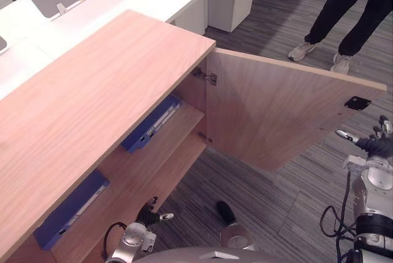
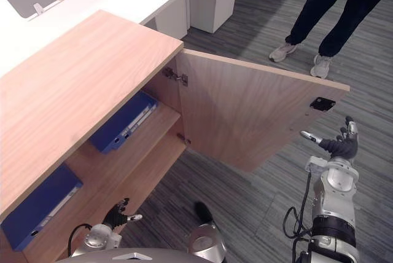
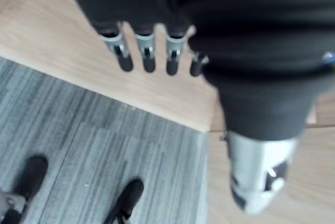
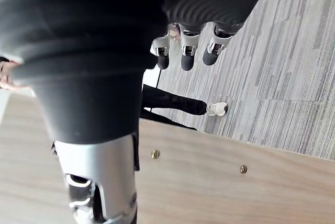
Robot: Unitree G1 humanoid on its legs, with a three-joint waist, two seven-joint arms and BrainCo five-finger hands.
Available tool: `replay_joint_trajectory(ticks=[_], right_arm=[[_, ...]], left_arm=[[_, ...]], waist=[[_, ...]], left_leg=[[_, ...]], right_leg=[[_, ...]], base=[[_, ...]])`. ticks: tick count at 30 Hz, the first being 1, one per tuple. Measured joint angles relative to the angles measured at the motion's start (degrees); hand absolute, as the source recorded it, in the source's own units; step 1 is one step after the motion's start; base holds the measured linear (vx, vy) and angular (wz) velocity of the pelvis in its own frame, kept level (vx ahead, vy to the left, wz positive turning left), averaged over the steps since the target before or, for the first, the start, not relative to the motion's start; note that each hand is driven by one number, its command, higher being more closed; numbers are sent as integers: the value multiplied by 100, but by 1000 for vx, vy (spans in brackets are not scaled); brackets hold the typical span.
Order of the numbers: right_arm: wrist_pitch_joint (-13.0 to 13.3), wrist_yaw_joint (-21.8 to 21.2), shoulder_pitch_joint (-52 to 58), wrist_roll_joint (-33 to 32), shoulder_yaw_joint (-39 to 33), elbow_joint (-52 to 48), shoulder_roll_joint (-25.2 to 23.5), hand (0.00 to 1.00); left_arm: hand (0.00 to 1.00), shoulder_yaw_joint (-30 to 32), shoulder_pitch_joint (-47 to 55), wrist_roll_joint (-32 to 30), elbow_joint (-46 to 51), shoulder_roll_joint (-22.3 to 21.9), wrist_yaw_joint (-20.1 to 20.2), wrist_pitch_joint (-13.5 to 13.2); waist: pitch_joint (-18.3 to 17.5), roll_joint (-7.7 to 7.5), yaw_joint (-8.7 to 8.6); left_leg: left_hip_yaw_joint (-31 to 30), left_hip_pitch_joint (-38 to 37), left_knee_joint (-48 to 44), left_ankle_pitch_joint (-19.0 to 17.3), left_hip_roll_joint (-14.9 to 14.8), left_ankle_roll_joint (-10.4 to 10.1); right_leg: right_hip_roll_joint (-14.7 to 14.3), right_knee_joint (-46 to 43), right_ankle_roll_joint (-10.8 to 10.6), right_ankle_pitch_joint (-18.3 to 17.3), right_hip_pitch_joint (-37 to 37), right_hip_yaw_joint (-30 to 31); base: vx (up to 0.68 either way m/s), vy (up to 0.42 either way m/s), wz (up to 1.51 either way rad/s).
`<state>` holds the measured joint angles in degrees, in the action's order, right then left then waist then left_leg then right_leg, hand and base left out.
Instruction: Walk over to the cabinet, pick up the folder, carry it to the office cabinet, place the folder inside the office cabinet, then close the office cabinet door
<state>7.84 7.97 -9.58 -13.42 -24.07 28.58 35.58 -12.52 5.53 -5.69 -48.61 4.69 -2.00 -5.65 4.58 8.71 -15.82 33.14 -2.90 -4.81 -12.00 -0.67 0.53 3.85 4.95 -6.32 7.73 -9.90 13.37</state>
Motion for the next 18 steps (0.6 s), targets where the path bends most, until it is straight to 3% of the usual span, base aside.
replay_joint_trajectory(ticks=[3, 18], right_arm=[[0, -25, -226, 35, 265, 0, 107, 0], [2, 291, -473, 28, 315, -81, 92, 0]], left_arm=[[0, -15, -8, -22, 1, -16, 25, -25], [0, -169, 20, -146, 8, -24, 30, -99]], waist=[[28, 75, 31], [21, 107, 108]], left_leg=[[-23, 6, 2, 3, -13, 0], [-228, 38, 193, 186, 97, 75]], right_leg=[[-4, 4, -2, 1, -1, -32], [107, 9, -28, 83, -20, -424]], base=[[-7, -67, 3], [-26, -55, 7]])
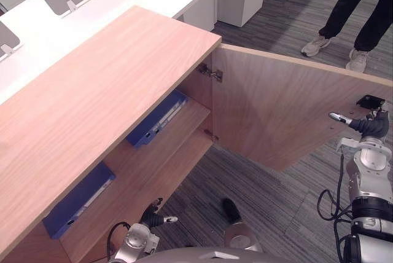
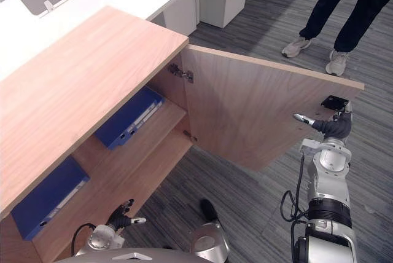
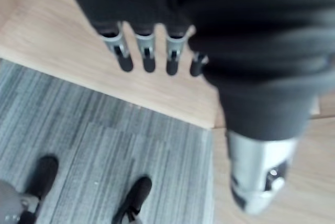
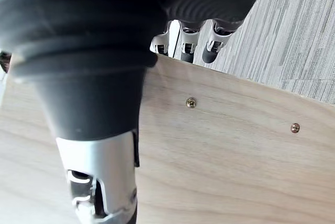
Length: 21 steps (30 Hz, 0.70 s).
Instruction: Walk over to the cabinet, pick up the folder, carry it to the office cabinet, place the folder inside the office cabinet, then close the office cabinet door
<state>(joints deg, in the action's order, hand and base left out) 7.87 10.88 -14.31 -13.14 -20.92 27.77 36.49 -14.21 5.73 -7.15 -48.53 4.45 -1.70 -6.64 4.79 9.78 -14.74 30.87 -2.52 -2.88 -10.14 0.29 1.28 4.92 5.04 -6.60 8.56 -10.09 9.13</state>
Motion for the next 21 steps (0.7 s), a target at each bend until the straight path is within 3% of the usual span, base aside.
replay_joint_trajectory(ticks=[4, 11, 16, 19, 21], right_arm=[[4, 129, 75, -1, -244, -474, -360, 0], [219, 376, 819, -3, -510, -1859, -1641, 0], [507, 455, 1903, 25, -44, -2948, -2805, 0], [568, 450, 2513, 200, 485, -3363, -3144, 0], [587, 443, 2869, 286, 702, -3625, -3325, 0]], left_arm=[[0, 6, -43, -98, 0, 0, -2, -1], [0, 71, -111, -213, 2, -4, -28, 4], [0, 68, -292, -219, 5, -6, -77, 95], [0, 59, -398, -221, 4, -22, -136, 121], [0, 59, -456, -223, 6, -45, -181, 152]], waist=[[6, -8, -11], [33, -67, -51], [-3, -301, -97], [-11, -498, -115], [-19, -533, -127]], left_leg=[[-66, 34, 8, 44, 6, 23], [-87, 26, 5, 72, -89, -15], [67, 29, -15, 90, -160, -43], [212, 49, -82, 81, -181, -53], [219, 56, -130, 36, -193, -115]], right_leg=[[16, 2, 16, -10, -13, -63], [-75, 1, 36, 17, 0, -84], [-161, -38, 111, 116, -45, 116], [-200, -40, 127, 189, -109, 284], [-203, -40, 137, 198, -102, 299]], base=[[-33, -66, 7], [-6, -63, -2], [-14, -53, -17], [-48, -42, -27], [-58, -46, -8]])
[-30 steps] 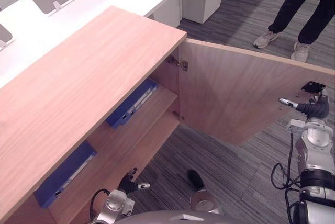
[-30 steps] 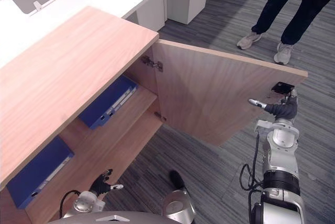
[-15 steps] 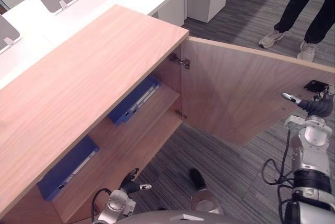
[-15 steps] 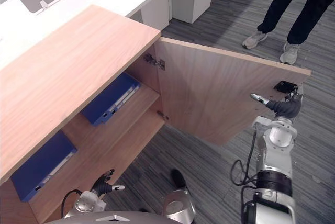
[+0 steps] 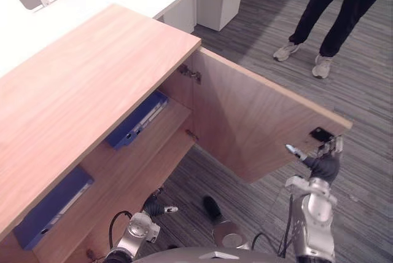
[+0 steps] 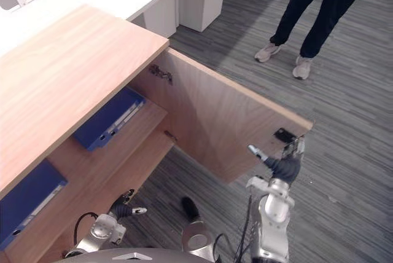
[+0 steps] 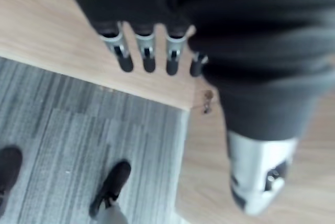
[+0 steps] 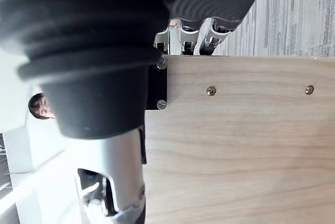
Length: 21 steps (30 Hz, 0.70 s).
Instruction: Walk over to the cabinet, pick up the folder, carry it to the office cabinet, place the folder inside the office cabinet, then close the office cabinet door
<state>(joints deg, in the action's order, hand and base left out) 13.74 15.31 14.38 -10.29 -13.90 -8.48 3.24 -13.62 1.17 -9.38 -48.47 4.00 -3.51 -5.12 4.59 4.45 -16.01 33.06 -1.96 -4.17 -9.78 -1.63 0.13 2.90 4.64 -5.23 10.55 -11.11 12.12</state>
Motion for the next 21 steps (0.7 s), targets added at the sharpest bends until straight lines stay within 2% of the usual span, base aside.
replay_joint_trajectory(ticks=[5, 9, 18, 21], right_arm=[[1, -31, 699, 193, 470, -483, -181, 0], [-32, -219, 1246, 351, 707, -829, -319, 0], [-224, -651, 2268, 599, 1206, -1382, -499, 0], [-231, -777, 2504, 619, 1456, -1564, -502, 0]], left_arm=[[0, -3, -22, 0, -4, -8, -125, 29], [0, -16, 81, -51, -15, -4, -146, 60], [0, -298, 238, -312, -166, 68, -109, 60], [0, -462, 341, -341, -104, 136, -101, 54]], waist=[[-5, -3, 9], [-43, -37, 18], [-269, -358, 14], [-321, -463, 15]], left_leg=[[10, 52, -133, -57, -39, -18], [10, 78, -194, -68, -84, -34], [13, 24, -377, -162, -129, -49], [25, -41, -396, -195, -123, -35]], right_leg=[[-6, -1, 56, -20, -1, 39], [-30, -2, 67, -14, -3, 38], [-38, -8, 17, 28, 114, 58], [-40, -176, 48, -60, 112, 71]], base=[[-54, -49, -2], [-31, -60, 0], [-7, -21, -1], [-35, -17, -2]])
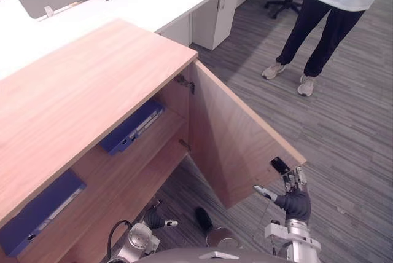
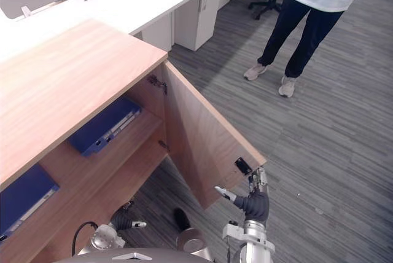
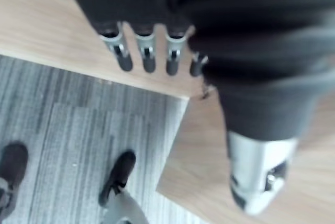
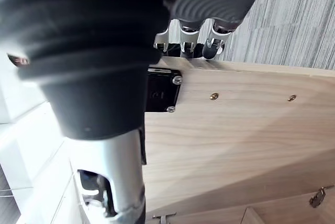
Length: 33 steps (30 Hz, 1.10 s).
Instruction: Walk over to the cabinet, pick up the folder, carry it to the office cabinet, place the folder inside the office cabinet, then close the office cabinet door
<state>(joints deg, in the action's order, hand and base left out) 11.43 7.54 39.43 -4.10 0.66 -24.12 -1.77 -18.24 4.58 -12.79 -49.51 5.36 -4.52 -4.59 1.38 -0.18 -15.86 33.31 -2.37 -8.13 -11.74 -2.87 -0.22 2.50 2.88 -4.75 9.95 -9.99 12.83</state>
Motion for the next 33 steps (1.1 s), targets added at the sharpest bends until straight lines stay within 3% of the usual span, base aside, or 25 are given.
replay_joint_trajectory(ticks=[6, 14, 18, 25, 33], right_arm=[[7, -332, 119, -14, 193, -251, 9, 0], [22, -599, -144, -181, 208, -377, 27, 0], [37, -704, -372, -372, 264, 22, 90, 0], [215, -1083, -406, -916, 614, 280, 229, 0], [116, -1072, -869, -960, 1024, 509, 328, 0]], left_arm=[[0, 88, 326, -560, -267, 347, 161, -86], [0, 192, 343, -654, -349, 426, 160, -53], [0, 197, 265, -647, -348, 426, 174, -61], [0, 249, 164, -624, -411, 455, 245, -61], [0, 245, 104, -596, -403, 451, 281, -61]], waist=[[-33, -201, 59], [-68, -409, 163], [-68, -490, 270], [-111, -568, 307], [-114, -575, 475]], left_leg=[[-12, -73, -80, -44, 20, 29], [-181, -70, -97, -48, 31, 36], [-374, -72, -91, -46, 26, 37], [-570, -84, -73, -15, 47, 103], [-698, -62, -51, 19, 70, 106]], right_leg=[[7, -230, 5, -135, 9, -1], [60, -272, 45, -214, 102, -160], [95, -381, 47, -335, 155, -375], [121, -363, 129, -390, 287, -574], [193, -374, 163, -408, 321, -707]], base=[[-32, -15, 2], [-2, -12, 10], [22, -16, 26], [9, -13, 13], [-30, -28, 10]])
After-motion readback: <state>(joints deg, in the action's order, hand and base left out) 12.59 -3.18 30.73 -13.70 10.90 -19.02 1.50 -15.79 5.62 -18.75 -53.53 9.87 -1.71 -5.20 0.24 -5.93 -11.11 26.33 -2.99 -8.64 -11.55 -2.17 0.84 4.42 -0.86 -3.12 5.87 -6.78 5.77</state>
